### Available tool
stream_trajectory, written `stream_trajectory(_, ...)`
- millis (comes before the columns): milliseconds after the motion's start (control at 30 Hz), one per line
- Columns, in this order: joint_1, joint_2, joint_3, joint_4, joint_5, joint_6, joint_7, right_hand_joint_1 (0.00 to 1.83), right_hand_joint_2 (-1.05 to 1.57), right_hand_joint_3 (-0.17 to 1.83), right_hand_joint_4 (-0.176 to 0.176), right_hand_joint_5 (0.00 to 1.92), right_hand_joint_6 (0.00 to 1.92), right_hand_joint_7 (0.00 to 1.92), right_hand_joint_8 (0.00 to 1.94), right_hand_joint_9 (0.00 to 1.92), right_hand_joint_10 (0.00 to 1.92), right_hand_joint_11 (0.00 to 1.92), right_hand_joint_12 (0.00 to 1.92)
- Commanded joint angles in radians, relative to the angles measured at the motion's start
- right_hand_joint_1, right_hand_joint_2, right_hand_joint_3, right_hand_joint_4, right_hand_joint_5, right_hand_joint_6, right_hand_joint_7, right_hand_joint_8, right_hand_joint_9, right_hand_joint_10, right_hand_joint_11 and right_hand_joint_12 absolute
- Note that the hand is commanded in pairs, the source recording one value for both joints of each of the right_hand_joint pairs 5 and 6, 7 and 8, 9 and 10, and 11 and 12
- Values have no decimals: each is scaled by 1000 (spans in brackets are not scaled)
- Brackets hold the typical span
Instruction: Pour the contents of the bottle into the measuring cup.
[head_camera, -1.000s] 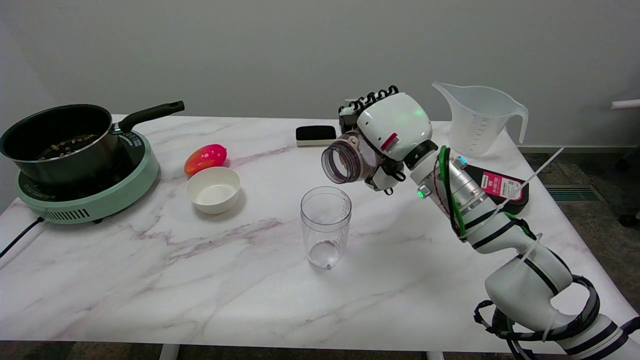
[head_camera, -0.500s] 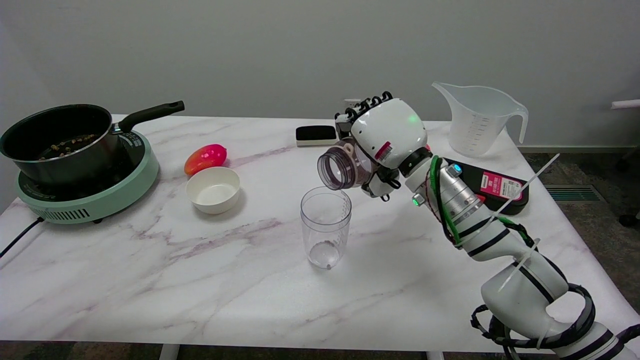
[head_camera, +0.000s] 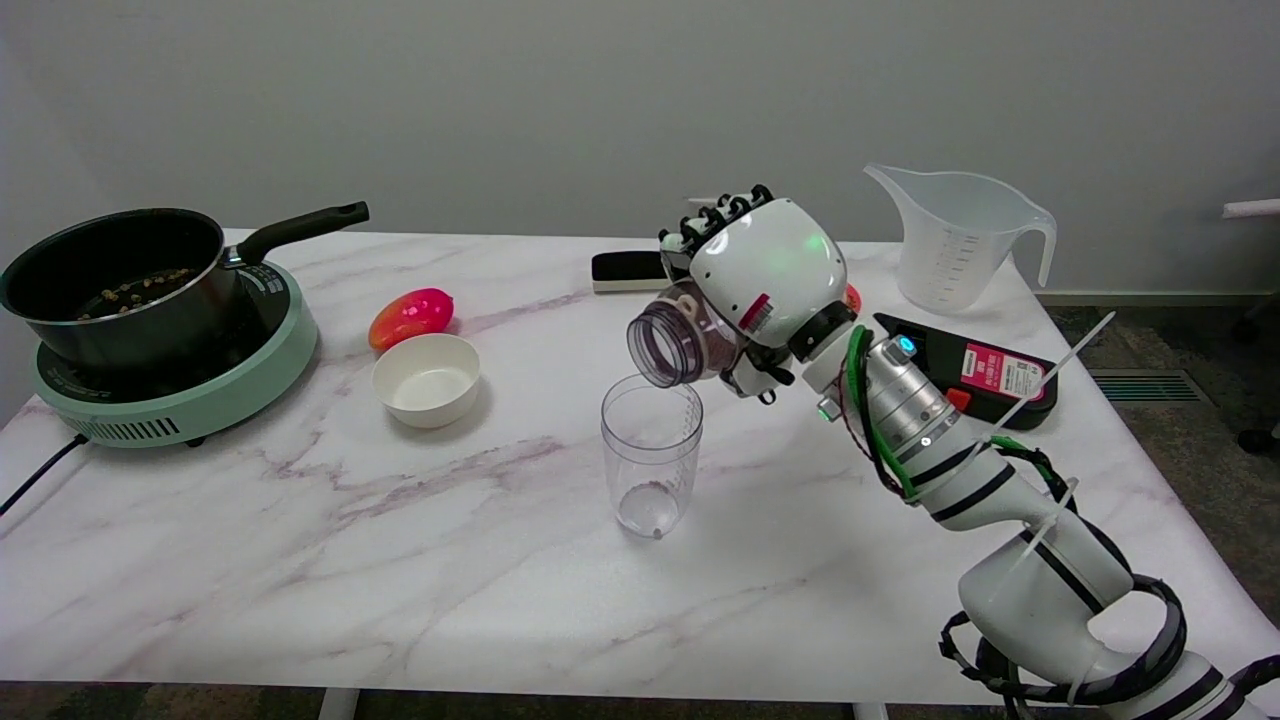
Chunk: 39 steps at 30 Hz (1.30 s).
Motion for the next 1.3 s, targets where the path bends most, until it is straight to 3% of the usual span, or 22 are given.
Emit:
stream_trajectory(33, -2, -9, 4, 1, -59, 41, -22, 1461, 725, 750, 0, 1308, 1308, 1370, 1370, 1236, 1236, 1061, 1061)
stream_trajectory(1300, 5, -4, 50, 1, -154, 119, -39, 1448, 780, 705, 0, 1310, 1310, 1380, 1380, 1252, 1252, 1069, 1069)
